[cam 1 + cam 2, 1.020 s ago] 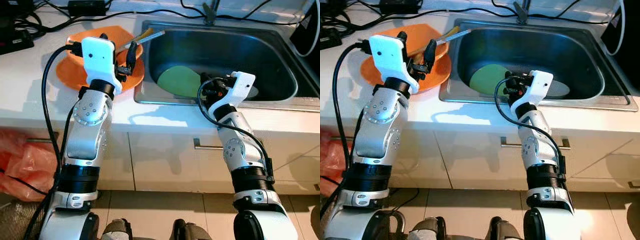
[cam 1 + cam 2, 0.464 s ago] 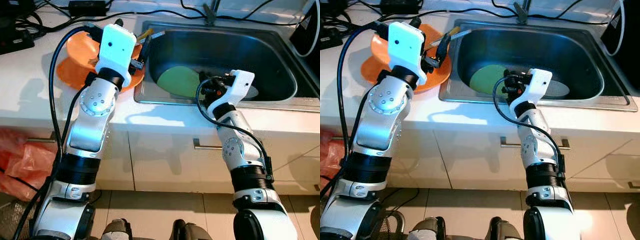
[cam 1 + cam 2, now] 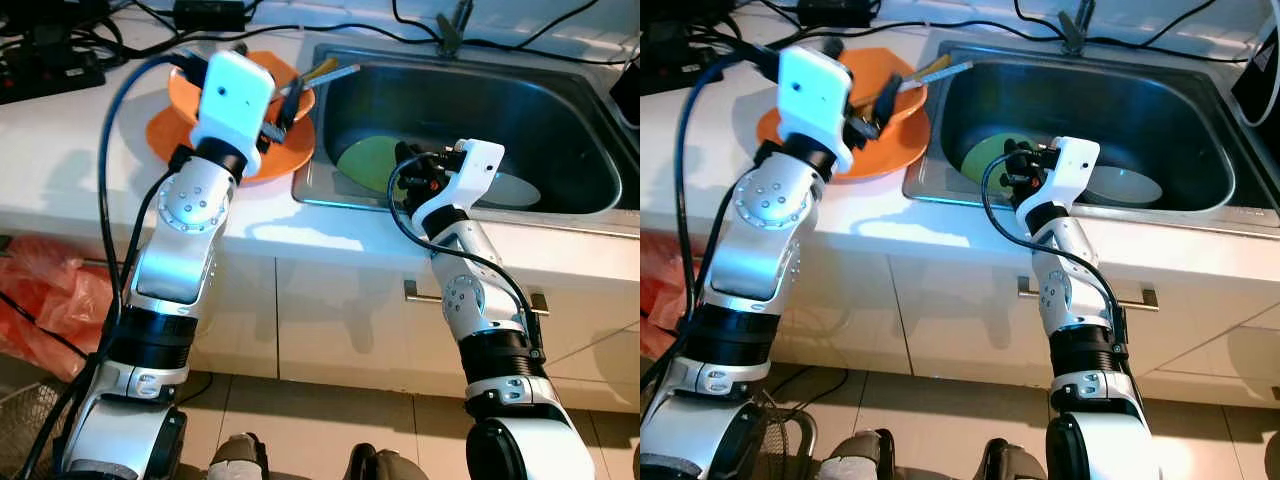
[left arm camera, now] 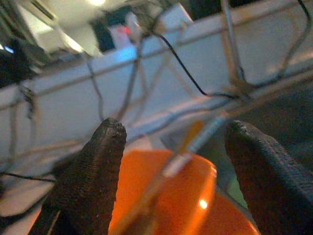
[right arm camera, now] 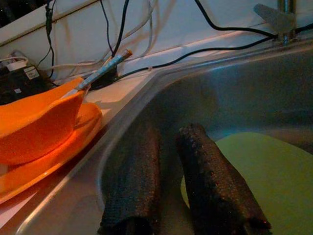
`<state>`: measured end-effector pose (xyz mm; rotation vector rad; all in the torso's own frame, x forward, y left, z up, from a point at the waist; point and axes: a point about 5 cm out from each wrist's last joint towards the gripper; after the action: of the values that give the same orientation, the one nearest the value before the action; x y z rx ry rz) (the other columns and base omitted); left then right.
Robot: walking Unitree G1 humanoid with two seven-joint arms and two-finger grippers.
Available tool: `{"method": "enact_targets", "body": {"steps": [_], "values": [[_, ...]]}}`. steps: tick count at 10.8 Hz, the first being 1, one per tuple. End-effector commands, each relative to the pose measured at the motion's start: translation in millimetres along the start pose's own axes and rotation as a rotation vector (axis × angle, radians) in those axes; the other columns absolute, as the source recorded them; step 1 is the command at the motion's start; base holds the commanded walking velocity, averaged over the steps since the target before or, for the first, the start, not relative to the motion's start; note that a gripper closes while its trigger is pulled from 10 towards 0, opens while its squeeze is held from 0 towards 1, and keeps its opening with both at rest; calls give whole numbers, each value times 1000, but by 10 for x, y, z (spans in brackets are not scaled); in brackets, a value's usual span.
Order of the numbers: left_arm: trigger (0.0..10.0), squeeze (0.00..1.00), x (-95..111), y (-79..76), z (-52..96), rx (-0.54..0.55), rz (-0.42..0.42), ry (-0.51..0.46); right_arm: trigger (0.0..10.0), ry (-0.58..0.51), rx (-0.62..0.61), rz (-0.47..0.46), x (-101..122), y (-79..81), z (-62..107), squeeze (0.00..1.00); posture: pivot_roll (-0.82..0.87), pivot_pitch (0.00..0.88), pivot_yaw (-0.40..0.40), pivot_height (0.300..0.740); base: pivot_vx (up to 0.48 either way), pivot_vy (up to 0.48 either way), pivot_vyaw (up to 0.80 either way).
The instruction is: Kitchen organization
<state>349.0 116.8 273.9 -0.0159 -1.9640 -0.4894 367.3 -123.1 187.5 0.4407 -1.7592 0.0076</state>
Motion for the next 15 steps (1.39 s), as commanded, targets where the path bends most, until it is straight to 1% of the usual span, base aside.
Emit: {"method": "enact_targets", "body": {"steps": [1, 2, 3, 4, 5, 6, 7, 8, 9, 10, 11, 12, 15], "values": [[10000, 0, -34, -74, -21, -43, 12, 18, 10000, -7, -15, -3, 10, -26, -2, 0, 119, 145, -34, 740, 0, 0, 0], [10000, 0, -109, -113, -101, -78, 48, 10, 10000, -13, -17, -10, 11, -14, -13, 0, 120, 140, -29, 740, 0, 0, 0], [10000, 0, -163, -129, -138, -89, 31, -10, 10000, -17, -18, -14, 12, -9, -16, 0, 113, 137, -26, 740, 0, 0, 0], [10000, 0, -195, -142, -167, -89, -12, -19, 10000, -24, -17, -16, 23, -4, -16, 0, 106, 135, -21, 740, 0, 0, 0], [10000, 0, -204, -144, -193, -81, -7, -21, 10000, -31, -19, -20, 31, -5, -14, 0, 104, 134, -21, 740, 0, 0, 0], [10000, 0, -181, -159, -284, -96, -93, -18, 10000, -32, -19, -22, 30, -5, -14, 0, 106, 135, -20, 740, 0, 0, 0], [10000, 0, -102, -166, -411, -97, -207, -22, 10000, -32, -17, -23, 27, -1, -17, 0, 105, 134, -18, 740, 0, 0, 0], [10000, 0, -99, -190, -503, -91, -333, 11, 10000, -34, -15, -27, 24, 11, -21, 0, 103, 134, -16, 740, 0, 0, 0], [10000, 0, -94, -238, -556, -100, -367, 17, 10000, -34, -15, -29, 20, 14, -21, 0, 103, 133, -16, 740, 0, 0, 0], [10000, 0, -106, -265, -588, -108, -377, 34, 10000, -33, -14, -30, 16, 16, -22, 0, 103, 131, -15, 740, 0, 0, 0], [10000, 0, -142, -297, -643, -122, -372, 72, 10000, -35, -11, -31, 17, 26, -27, 0, 100, 128, -11, 740, 0, 0, 0], [10000, 0, -175, -348, -698, -145, -395, 118, 10000, -36, -8, -31, 20, 34, -31, 0, 96, 122, -8, 740, 0, 0, 0], [10000, 0, -135, -430, -803, -141, -410, 165, 10000, -42, -6, -31, 18, 46, -23, 0, 81, 115, 2, 740, 0, 0, 0]]}}
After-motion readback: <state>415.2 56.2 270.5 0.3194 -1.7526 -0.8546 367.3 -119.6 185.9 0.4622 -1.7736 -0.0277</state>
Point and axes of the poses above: a point about 5 cm out from each wrist's last joint towards the gripper, its own z axis pointing back from the gripper into the wrist, its own x axis along the axis of the wrist's last joint, y = z × x, and after that the axes turned 5 degrees about z, right-handed
